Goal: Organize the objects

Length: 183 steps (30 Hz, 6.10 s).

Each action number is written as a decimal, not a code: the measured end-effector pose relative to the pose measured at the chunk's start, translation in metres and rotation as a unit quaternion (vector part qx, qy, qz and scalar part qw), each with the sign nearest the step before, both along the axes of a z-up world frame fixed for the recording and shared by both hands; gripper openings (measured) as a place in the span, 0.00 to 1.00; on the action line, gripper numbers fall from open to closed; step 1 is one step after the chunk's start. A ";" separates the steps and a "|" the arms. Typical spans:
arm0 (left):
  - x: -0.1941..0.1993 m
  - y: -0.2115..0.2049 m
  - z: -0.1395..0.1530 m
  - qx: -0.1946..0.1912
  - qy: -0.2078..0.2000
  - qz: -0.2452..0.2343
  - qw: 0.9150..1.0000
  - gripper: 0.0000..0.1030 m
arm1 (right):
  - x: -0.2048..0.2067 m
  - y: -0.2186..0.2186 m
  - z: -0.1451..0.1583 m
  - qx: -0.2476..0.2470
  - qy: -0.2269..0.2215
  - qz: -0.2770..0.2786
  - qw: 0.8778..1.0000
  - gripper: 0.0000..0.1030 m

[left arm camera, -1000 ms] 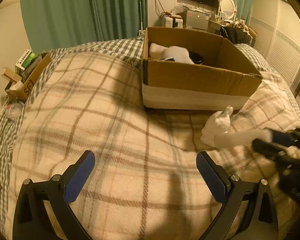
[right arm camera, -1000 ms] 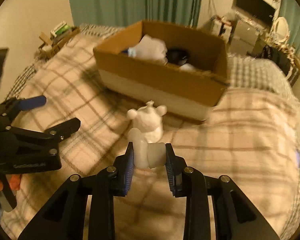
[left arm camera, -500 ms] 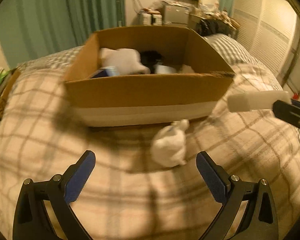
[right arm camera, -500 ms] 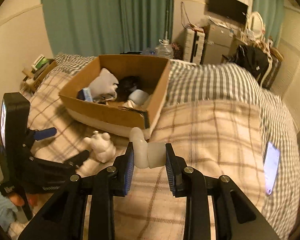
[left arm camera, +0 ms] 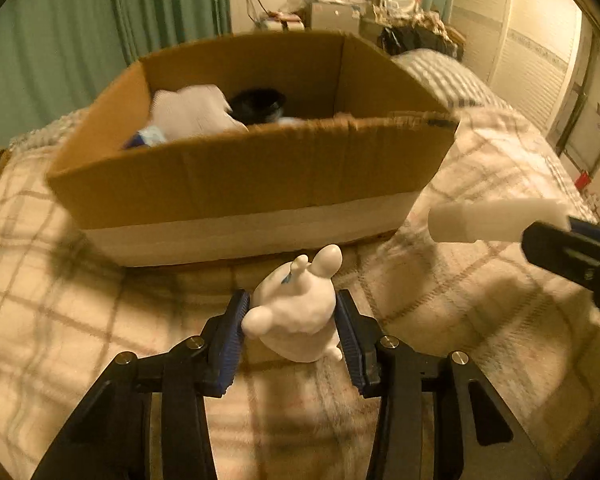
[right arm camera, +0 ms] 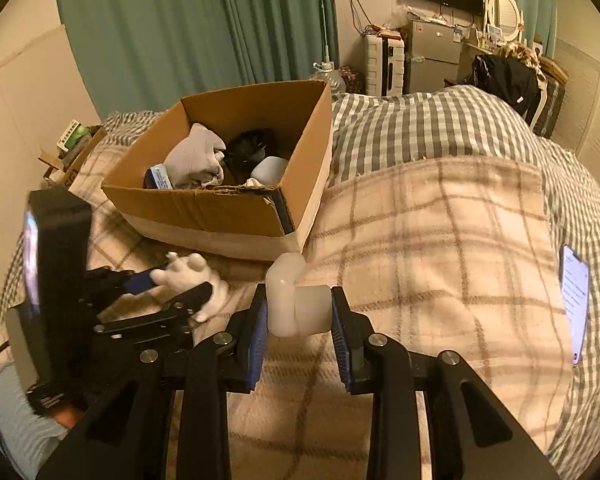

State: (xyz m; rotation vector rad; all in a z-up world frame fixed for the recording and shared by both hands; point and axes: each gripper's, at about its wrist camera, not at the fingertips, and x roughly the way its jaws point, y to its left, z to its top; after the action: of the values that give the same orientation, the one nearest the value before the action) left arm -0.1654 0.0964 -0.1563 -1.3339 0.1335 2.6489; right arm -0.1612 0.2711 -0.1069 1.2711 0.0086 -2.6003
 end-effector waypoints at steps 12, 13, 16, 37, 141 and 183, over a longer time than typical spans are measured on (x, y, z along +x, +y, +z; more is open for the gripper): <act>0.045 -0.032 0.094 0.020 0.091 0.023 0.995 0.43 | 0.050 -0.010 0.091 0.026 0.075 0.001 0.997 0.27; 0.047 -0.032 0.104 0.025 0.096 0.018 0.995 0.43 | 0.054 -0.011 0.099 0.025 0.082 0.000 0.996 0.27; 0.056 -0.036 0.134 0.046 0.109 -0.001 0.993 0.43 | 0.066 -0.014 0.128 0.020 0.104 0.000 0.994 0.27; -0.018 -0.054 0.194 -0.004 0.148 -0.005 0.989 0.43 | -0.049 -0.075 0.186 0.085 0.129 0.037 0.987 0.28; 0.129 -0.078 0.134 0.013 0.257 0.080 0.963 1.00 | 0.100 -0.040 0.079 0.050 0.257 -0.109 0.959 1.00; 0.123 -0.083 0.131 0.016 0.240 0.084 0.967 1.00 | 0.099 -0.043 0.076 0.052 0.256 -0.103 0.960 1.00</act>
State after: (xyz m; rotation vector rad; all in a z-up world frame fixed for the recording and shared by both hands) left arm -0.0421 0.0130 -0.0255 -0.6947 0.0367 3.0531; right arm -0.0624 0.2278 -0.0307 0.6170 0.1126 -3.0719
